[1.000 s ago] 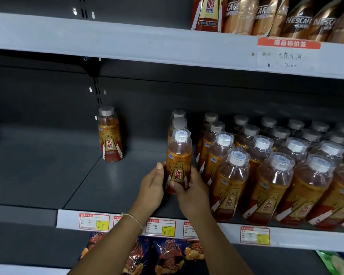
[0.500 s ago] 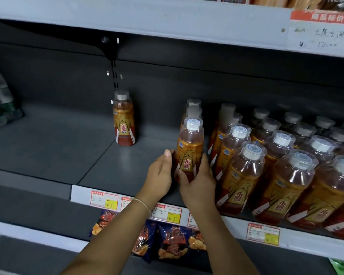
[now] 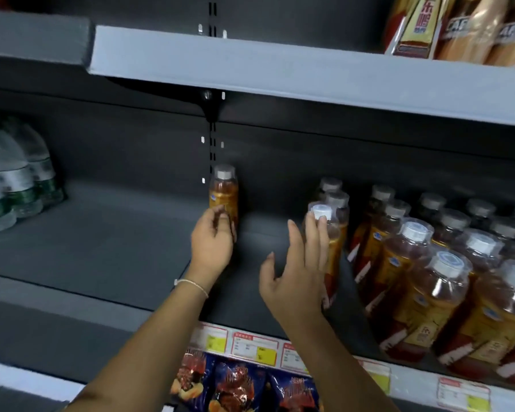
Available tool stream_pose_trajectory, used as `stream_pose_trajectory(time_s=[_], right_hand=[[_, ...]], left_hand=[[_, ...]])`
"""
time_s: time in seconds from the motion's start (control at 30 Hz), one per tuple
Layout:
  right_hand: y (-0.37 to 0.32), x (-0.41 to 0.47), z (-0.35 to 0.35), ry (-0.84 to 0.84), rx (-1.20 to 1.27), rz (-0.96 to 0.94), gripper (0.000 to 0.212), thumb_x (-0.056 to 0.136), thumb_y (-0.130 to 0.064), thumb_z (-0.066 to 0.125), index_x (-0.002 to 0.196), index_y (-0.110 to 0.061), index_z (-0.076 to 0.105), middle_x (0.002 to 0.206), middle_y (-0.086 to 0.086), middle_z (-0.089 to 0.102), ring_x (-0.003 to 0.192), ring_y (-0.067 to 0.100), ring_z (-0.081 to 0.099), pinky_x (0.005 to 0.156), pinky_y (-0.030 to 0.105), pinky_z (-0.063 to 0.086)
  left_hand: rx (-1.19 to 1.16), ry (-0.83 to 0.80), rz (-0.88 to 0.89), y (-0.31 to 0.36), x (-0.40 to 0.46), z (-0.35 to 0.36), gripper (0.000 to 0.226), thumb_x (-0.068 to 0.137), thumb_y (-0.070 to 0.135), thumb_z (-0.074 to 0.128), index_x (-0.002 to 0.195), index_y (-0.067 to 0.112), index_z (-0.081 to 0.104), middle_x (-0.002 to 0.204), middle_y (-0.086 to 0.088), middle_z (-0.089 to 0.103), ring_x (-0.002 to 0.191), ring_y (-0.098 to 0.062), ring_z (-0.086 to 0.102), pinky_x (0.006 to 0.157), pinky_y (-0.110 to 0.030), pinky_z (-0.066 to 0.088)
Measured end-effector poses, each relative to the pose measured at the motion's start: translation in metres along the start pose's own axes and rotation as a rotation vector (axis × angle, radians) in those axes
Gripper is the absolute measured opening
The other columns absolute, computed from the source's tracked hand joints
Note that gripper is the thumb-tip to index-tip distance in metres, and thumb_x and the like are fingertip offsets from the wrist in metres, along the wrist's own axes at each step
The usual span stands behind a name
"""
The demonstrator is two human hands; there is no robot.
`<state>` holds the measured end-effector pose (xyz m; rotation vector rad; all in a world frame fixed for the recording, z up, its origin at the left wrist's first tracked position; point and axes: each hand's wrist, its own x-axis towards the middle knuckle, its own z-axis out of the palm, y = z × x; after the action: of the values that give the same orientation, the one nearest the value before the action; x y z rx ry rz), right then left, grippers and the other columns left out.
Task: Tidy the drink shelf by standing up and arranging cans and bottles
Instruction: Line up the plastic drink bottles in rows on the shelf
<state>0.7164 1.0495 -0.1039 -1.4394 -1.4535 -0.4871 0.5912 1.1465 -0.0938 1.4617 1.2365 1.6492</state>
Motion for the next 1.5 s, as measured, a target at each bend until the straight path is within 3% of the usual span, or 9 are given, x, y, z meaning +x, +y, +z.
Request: stream_pose_trajectory(time_s=[0.17,0.33,0.5,0.6,0.73,1.0,1.2,1.3,1.5], right_hand=[[-0.007,0.006,0.016,0.004,-0.25,0.017,0.066,0.07,-0.007,0.083,0.133,-0.008,0.062,0.155,0.026,0.037,0.146,0.045,0.021,0.113,0.056,0.025],[0.012,-0.004,0.008,0.226,-0.157,-0.001,0.069,0.071,0.002,0.082,0.131,-0.014,0.052,0.153,0.023,0.027,0.145,0.046,0.023,0.123,0.049,0.019],[0.026,-0.014,-0.006,0.271,-0.079,0.113,0.084,0.069,0.003,0.086,0.139,-0.011,0.041,0.152,0.028,0.032,0.146,0.031,0.023,0.123,0.044,0.021],[0.033,-0.023,-0.015,0.232,-0.023,0.317,0.093,0.07,-0.008,0.091,0.145,-0.016,0.037,0.151,0.017,0.036,0.142,0.016,0.027,0.117,0.048,0.033],[0.049,-0.032,-0.03,0.1,0.025,0.446,0.084,0.07,-0.025,0.091,0.143,-0.022,0.048,0.129,-0.006,0.053,0.123,0.005,0.047,0.099,0.024,0.044],[0.068,-0.036,-0.05,-0.092,0.164,0.505,0.06,0.085,-0.028,0.079,0.14,-0.026,0.055,0.117,-0.037,0.052,0.11,-0.03,0.045,0.092,-0.004,0.036],[0.082,-0.039,-0.06,-0.299,0.206,0.513,0.063,0.091,-0.021,0.073,0.148,-0.024,0.045,0.133,-0.019,0.058,0.124,-0.008,0.05,0.108,0.02,0.043],[0.09,-0.038,-0.06,-0.411,0.241,0.545,0.071,0.089,-0.014,0.076,0.149,-0.031,0.041,0.124,-0.029,0.056,0.117,-0.014,0.05,0.107,0.018,0.043],[0.098,-0.035,-0.052,-0.52,0.3,0.623,0.077,0.097,-0.017,0.065,0.159,-0.033,0.022,0.148,-0.007,0.051,0.139,0.01,0.045,0.117,0.042,0.038]], left_hand=[[0.116,-0.078,-0.052,-0.026,0.029,-0.023,0.027,0.098,0.014,0.05,0.122,0.01,0.062,0.12,-0.009,0.065,0.112,-0.023,0.06,0.104,-0.041,0.045],[0.165,-0.161,0.064,-0.022,0.018,-0.015,0.028,0.096,0.007,0.053,0.122,0.007,0.063,0.116,-0.005,0.063,0.107,-0.017,0.058,0.094,-0.012,0.038],[0.075,-0.469,0.199,-0.006,-0.012,0.021,0.025,0.093,0.001,0.056,0.117,0.005,0.065,0.108,-0.005,0.067,0.099,-0.011,0.063,0.09,-0.013,0.045],[0.068,-0.736,0.096,-0.003,-0.027,0.042,0.025,0.097,0.008,0.052,0.105,0.026,0.066,0.099,0.013,0.065,0.086,0.012,0.059,0.076,0.003,0.038],[0.121,-0.918,-0.035,-0.008,-0.043,0.059,0.03,0.094,0.013,0.045,0.103,0.033,0.065,0.102,0.013,0.069,0.092,0.0,0.063,0.067,-0.001,0.041],[0.119,-0.8,-0.105,-0.007,-0.06,0.065,0.03,0.094,0.013,0.047,0.093,0.038,0.066,0.101,0.011,0.07,0.091,-0.005,0.066,0.078,-0.019,0.054],[0.15,-0.722,-0.068,-0.005,-0.082,0.07,0.041,0.09,0.01,0.051,0.126,0.026,0.06,0.112,0.011,0.065,0.103,-0.004,0.06,0.073,0.005,0.038],[0.123,-0.7,-0.063,-0.002,-0.092,0.072,0.048,0.087,0.001,0.05,0.13,0.022,0.056,0.112,0.01,0.064,0.106,-0.007,0.059,0.077,0.005,0.038],[0.168,-0.562,0.049,-0.001,-0.104,0.076,0.05,0.087,-0.006,0.047,0.13,0.015,0.058,0.111,0.0,0.068,0.103,-0.012,0.063,0.085,-0.006,0.044]])
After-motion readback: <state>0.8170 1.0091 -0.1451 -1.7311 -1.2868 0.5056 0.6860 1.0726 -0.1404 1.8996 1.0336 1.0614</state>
